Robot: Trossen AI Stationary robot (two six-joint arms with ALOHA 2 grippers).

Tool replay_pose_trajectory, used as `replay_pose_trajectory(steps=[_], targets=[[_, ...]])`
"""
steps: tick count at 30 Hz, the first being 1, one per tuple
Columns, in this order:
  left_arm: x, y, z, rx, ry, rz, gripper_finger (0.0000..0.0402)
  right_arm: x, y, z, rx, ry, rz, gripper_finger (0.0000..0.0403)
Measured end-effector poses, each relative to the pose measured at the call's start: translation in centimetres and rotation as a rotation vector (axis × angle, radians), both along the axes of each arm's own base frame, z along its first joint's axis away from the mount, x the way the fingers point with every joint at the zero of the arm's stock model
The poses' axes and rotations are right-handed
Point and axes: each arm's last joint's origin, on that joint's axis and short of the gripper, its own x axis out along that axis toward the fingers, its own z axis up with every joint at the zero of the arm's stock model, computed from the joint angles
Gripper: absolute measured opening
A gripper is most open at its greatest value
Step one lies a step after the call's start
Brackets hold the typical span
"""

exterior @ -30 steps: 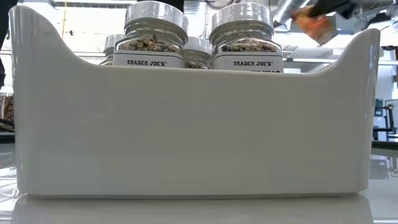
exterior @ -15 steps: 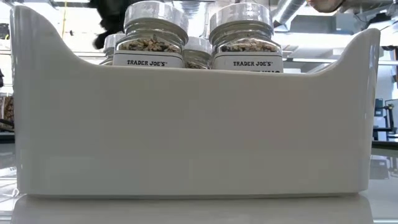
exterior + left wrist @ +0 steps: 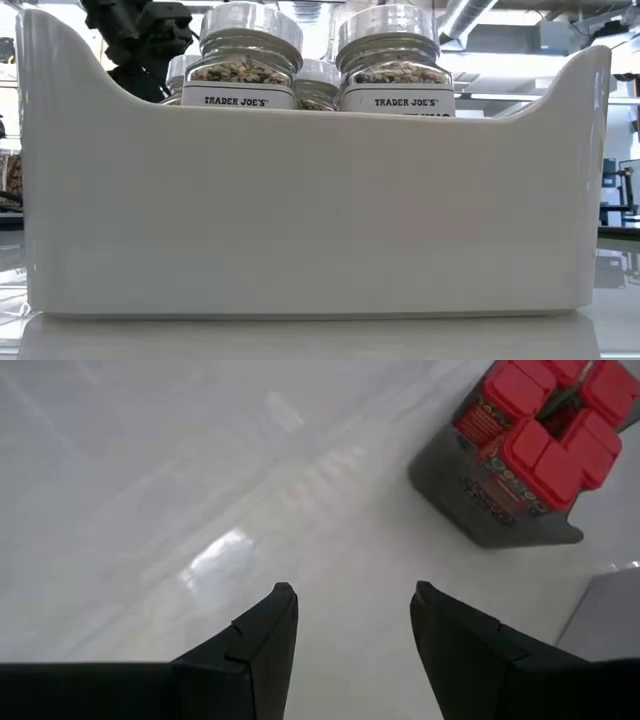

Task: Sort spices by type
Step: Put the orange seasoning pack into the white bin

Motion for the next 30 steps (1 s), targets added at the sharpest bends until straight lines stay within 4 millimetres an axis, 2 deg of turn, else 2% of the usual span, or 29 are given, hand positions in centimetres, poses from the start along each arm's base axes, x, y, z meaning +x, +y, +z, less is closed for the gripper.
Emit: replay_pose_trajectory(steps=[6, 13, 21, 25, 30], targets=[[0.1, -0.1, 0.1, -0.021, -0.02, 0.023, 0.0185, -1.6, 4.1, -1.8, 0.094, 0.046, -0.01, 0.0013], [0.1, -0.1, 0.1, -0.036, -0.03, 0.042, 0.0185, -4.1, 7.5, -4.4, 0.155, 0.134, 0.005, 0.0013], [0.2, -0.1, 0.1, -0.072, -0.061, 0.088, 0.0185, -6.5, 8.3, -6.5, 0.058, 0.198, 0.084, 0.0013], [0.2, -0.1, 0.1, -0.087, -0.064, 0.086, 0.0185, -8.0, 8.3, -8.3, -0.021, 0.207, 0.116, 0.0013], [0.2, -0.1, 0.2, -0.112, -0.077, 0.113, 0.0185, -8.5, 7.7, -10.2, -0.141, 0.162, 0.142, 0.0013]])
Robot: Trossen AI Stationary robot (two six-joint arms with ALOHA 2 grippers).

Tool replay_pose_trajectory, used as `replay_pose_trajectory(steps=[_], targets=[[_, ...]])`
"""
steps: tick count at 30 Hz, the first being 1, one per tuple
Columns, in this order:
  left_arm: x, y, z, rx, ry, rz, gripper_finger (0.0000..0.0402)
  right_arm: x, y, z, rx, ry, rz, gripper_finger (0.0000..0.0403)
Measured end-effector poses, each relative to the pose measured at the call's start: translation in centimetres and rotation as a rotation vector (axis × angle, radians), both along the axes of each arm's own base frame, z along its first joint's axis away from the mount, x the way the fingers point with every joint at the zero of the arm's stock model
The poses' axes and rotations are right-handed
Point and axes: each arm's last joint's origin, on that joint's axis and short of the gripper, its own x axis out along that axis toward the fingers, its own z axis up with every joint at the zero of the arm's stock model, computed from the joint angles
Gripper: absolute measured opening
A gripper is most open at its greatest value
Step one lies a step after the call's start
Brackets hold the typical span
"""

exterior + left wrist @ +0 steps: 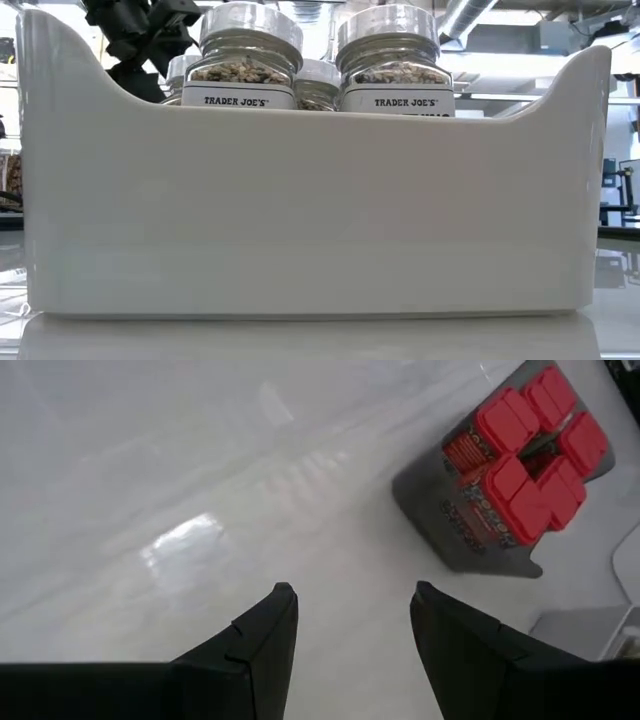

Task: Sort spices by type
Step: Put the orange seasoning pack into the white bin

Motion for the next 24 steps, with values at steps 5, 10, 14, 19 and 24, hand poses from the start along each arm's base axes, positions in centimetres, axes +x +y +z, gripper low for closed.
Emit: replay_pose_trajectory(steps=[5, 10, 14, 19, 24], targets=[[0.0, 0.0, 0.0, -0.034, -0.014, 0.031, 0.0185, -0.5, -0.7, -1.7, -0.087, -0.028, 0.031, 0.0013], [0.3, -0.3, 0.2, -0.118, -0.065, 0.019, 0.0185, -1.2, -1.2, -3.4, -0.143, -0.014, 0.058, 0.0016], [0.7, -0.8, 0.5, -0.147, -0.117, 0.001, 0.0185, -1.4, -1.6, -4.7, -0.173, -0.007, 0.075, 0.0016], [0.8, -1.2, 0.7, -0.176, -0.144, 0.007, 0.0185, -1.5, -1.9, -6.0, -0.163, -0.011, 0.077, 0.0028], [0.8, -1.4, 0.6, -0.197, -0.149, 0.019, 0.0185, -1.4, -1.7, -6.7, -0.129, -0.021, 0.084, 0.0056]])
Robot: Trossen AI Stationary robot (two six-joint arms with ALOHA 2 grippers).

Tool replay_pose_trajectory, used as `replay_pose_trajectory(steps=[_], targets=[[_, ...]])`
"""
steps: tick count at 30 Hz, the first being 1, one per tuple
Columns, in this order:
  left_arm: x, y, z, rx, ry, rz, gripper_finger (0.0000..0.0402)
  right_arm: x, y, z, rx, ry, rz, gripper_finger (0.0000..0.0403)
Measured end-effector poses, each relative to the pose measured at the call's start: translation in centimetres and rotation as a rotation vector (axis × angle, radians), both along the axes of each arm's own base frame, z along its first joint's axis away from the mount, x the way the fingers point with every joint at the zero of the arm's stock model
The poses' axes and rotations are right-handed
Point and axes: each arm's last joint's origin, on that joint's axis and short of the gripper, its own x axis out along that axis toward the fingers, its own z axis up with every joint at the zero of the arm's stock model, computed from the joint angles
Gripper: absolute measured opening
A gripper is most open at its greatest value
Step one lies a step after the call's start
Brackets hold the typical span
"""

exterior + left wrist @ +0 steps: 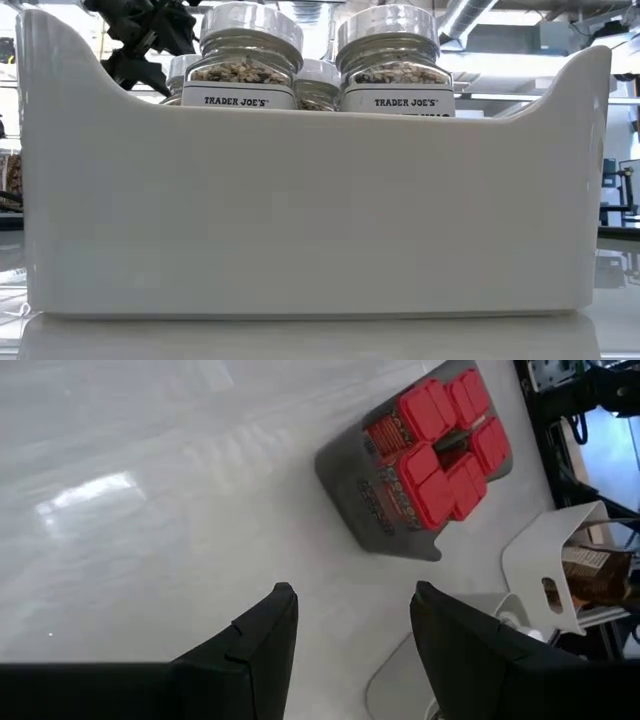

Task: Sort spices by type
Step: Put the orange seasoning pack into the white bin

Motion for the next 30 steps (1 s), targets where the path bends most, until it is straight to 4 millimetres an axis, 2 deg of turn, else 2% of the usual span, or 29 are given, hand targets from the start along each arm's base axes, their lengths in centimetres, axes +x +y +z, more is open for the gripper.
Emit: replay_pose_trajectory(steps=[8, 18, 23, 30], targets=[[0.0, 0.0, 0.0, -0.005, -0.001, 0.007, 0.0185, 0.2, 0.5, -0.1, 0.007, 0.004, 0.048, 0.0089], [0.0, 0.0, 0.0, -0.014, -0.003, 0.014, 0.0185, 0.2, 0.7, 0.0, 0.013, -0.003, 0.071, 0.0196], [0.0, 0.0, 0.0, -0.004, 0.0, 0.004, 0.0185, 0.1, 0.3, 1.7, 0.072, 0.009, 0.064, 0.0228], [0.0, -0.1, 0.0, 0.014, 0.003, -0.016, 0.0185, -0.3, -0.4, 4.7, 0.193, 0.056, 0.08, 0.0232]])
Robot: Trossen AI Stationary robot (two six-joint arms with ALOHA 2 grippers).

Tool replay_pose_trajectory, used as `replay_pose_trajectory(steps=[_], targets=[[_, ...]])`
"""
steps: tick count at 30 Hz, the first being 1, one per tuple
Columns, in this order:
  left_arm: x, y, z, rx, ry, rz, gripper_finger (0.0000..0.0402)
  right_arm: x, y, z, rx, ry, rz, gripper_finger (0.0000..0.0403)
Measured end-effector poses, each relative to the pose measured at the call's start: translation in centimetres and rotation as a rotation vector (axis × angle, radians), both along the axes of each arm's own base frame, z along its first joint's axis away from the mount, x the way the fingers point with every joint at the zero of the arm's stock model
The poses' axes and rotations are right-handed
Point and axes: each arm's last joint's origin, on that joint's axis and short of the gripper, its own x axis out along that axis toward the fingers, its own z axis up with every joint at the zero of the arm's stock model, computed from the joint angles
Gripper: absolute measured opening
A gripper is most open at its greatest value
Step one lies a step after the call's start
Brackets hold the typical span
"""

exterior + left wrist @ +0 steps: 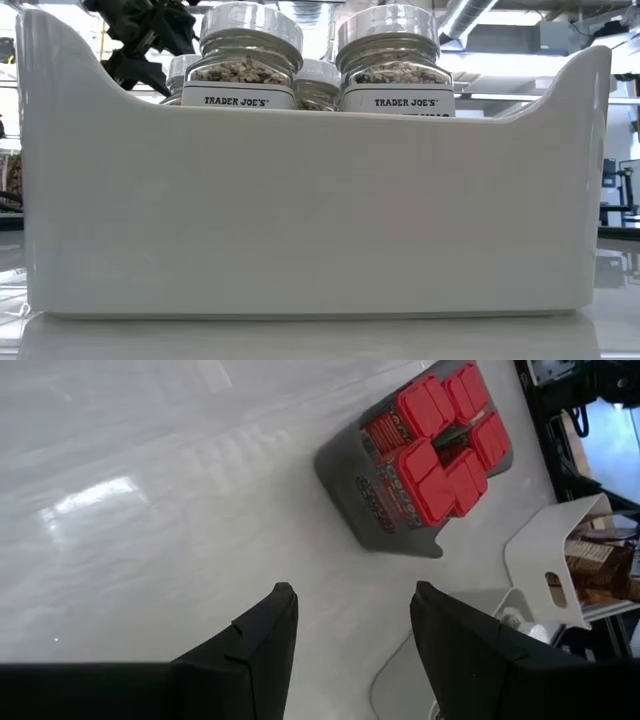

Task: Sort spices by type
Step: Put the orange seasoning pack into the white bin, then return to Home Position

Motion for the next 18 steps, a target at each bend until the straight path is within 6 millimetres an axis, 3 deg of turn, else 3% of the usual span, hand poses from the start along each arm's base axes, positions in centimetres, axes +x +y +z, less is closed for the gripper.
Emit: replay_pose_trajectory(steps=[4, 10, 18], targets=[[0.0, -0.2, 0.0, 0.017, 0.003, -0.03, 0.0185, 0.0, -0.1, 0.5, 0.028, -0.005, 0.002, 0.0233], [0.1, -0.6, 0.1, 0.025, -0.007, -0.051, 0.0185, 1.1, 0.3, -1.1, -0.001, 0.002, -0.028, 0.0233], [0.1, -0.7, 0.2, 0.026, -0.017, -0.058, 0.0185, 1.1, 0.8, -0.2, 0.068, 0.046, -0.032, 0.0233]])
